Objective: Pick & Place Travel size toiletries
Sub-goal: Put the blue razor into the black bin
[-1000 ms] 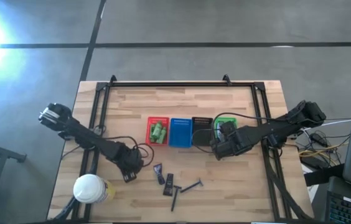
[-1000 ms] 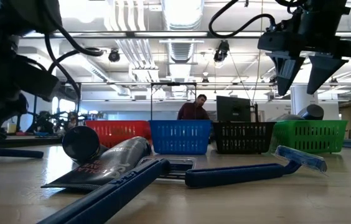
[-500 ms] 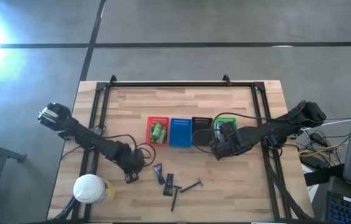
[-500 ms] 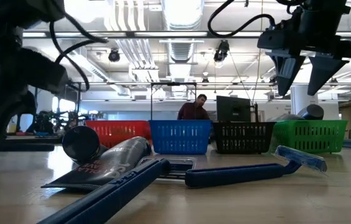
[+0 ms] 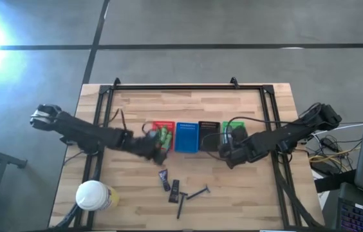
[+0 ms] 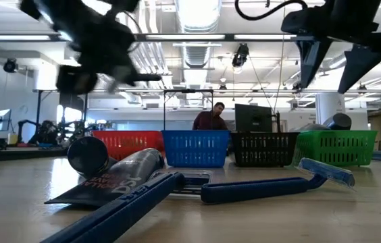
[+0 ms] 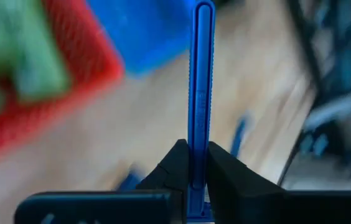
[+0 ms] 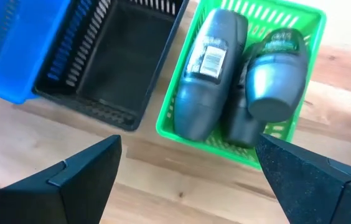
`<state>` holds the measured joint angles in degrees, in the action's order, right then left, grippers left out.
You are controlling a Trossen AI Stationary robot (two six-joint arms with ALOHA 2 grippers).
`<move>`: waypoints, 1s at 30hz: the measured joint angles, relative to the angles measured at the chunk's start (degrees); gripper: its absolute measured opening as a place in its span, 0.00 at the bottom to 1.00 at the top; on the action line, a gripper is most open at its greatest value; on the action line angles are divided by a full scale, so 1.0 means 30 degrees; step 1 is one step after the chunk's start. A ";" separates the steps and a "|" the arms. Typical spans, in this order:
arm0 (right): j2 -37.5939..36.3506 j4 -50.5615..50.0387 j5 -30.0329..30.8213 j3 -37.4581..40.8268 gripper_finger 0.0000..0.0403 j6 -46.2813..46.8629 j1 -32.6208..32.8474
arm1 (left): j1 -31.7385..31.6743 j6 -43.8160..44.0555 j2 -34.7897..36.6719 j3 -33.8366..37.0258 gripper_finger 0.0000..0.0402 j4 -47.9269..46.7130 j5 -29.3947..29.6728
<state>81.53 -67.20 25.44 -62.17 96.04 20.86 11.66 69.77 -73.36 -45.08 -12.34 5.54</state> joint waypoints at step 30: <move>-0.1439 0.7776 0.1592 0.0146 0.91 -0.2892 -0.0234 | -0.4249 -0.5156 -0.4496 -0.2508 0.09 0.5949 -0.3133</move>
<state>77.21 -43.87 30.21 -61.73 87.36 20.16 -1.09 54.30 -86.85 -52.60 5.50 -3.86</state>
